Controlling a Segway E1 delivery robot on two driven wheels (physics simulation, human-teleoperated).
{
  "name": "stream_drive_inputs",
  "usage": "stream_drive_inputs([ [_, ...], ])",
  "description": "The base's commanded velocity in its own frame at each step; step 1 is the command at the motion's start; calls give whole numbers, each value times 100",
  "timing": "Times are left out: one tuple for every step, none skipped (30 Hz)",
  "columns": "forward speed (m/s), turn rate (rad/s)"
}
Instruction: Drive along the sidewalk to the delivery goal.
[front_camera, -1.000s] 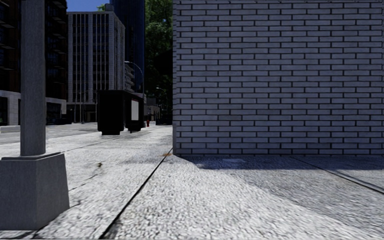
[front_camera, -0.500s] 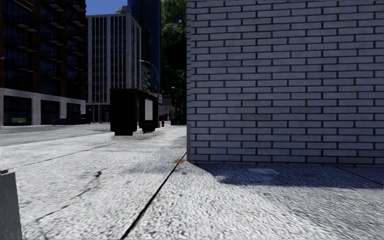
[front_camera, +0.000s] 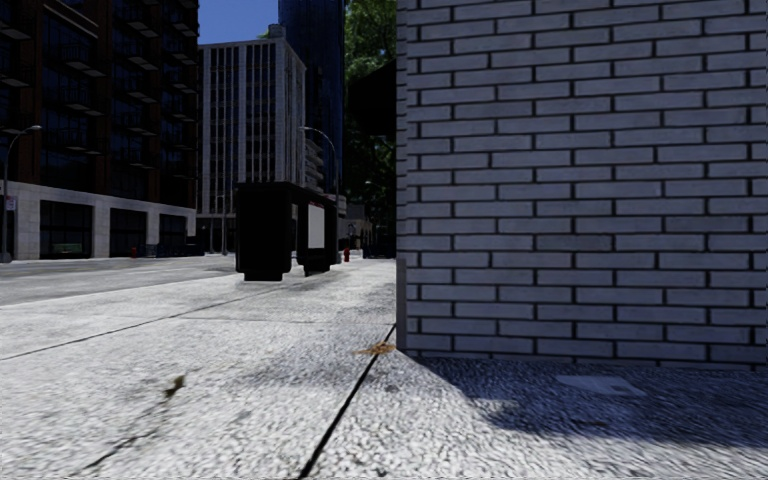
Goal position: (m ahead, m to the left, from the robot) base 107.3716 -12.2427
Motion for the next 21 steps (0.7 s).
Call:
stream_drive_inputs([
  [130,30],
  [130,30],
  [130,30],
  [130,30],
  [130,30],
  [130,31],
  [130,31],
  [130,31],
  [130,32],
  [130,33],
  [130,36],
  [130,38],
  [130,38],
  [130,39],
  [130,39],
  [130,39],
  [130,39],
  [130,39],
  [130,39],
  [130,39],
  [130,39],
])
